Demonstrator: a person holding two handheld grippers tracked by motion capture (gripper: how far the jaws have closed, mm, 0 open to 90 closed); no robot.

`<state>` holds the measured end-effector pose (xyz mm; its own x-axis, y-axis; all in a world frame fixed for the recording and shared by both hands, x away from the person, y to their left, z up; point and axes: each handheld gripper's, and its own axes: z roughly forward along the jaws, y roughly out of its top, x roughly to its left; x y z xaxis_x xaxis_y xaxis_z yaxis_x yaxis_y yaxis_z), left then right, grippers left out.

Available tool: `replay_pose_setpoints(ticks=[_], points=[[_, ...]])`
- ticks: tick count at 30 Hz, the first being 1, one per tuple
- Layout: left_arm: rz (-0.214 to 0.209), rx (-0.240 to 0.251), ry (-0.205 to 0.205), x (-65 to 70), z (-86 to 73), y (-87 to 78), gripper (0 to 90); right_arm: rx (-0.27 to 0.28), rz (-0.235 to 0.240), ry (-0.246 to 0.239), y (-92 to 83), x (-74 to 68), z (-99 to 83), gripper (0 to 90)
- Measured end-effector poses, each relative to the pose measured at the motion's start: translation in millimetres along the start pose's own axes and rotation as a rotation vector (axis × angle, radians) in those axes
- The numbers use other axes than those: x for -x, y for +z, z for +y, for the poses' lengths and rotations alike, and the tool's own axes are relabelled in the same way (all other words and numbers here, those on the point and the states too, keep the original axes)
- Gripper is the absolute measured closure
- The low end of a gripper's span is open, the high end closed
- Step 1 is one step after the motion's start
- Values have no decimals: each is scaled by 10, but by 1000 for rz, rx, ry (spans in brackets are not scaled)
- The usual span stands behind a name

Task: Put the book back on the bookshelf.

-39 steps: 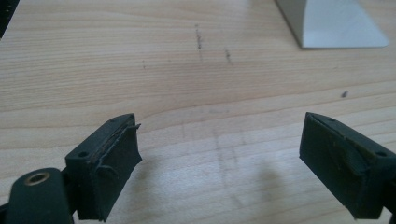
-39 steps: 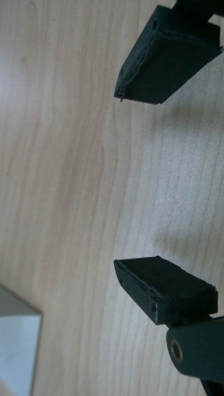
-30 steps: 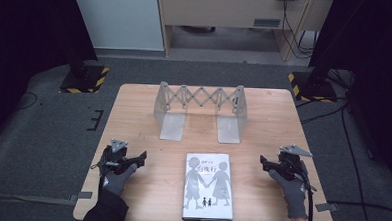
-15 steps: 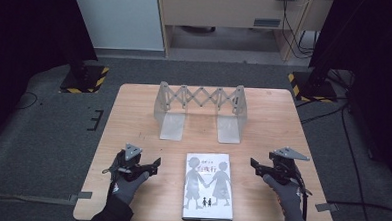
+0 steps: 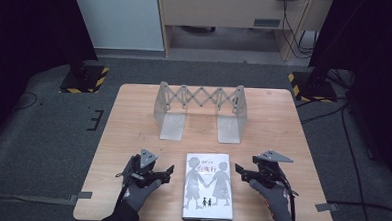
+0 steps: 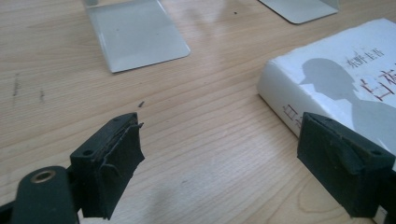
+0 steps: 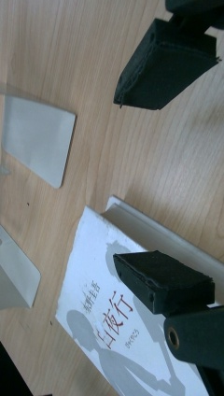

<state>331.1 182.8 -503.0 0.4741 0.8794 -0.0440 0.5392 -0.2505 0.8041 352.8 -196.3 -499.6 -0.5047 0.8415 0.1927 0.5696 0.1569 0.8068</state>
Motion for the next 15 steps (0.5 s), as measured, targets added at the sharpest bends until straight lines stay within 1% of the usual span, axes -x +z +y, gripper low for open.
replay_pose_setpoints(ticks=[2,3,4,5,6,7,8,9,15], points=[[-10,-1,5,40,1,15,129,-4,17,5,28,-56,-10,197],[-15,1,6,59,1,20,130,-7,19,-6,39,-65,-16,197],[-33,-1,8,98,5,29,130,-9,26,-6,50,-81,-20,196],[-33,-1,8,98,5,29,130,-9,26,-6,50,-81,-20,196],[-43,8,18,138,9,39,133,-15,38,-4,76,-121,-30,195],[-51,10,16,158,12,41,139,-14,42,-6,91,-139,-37,193],[-51,10,16,158,12,41,140,-16,46,-8,103,-157,-45,193],[-73,11,6,189,17,57,140,-15,50,-9,119,-178,-52,194],[-102,-10,26,264,6,119,139,-39,92,-1,202,-268,-89,203]])
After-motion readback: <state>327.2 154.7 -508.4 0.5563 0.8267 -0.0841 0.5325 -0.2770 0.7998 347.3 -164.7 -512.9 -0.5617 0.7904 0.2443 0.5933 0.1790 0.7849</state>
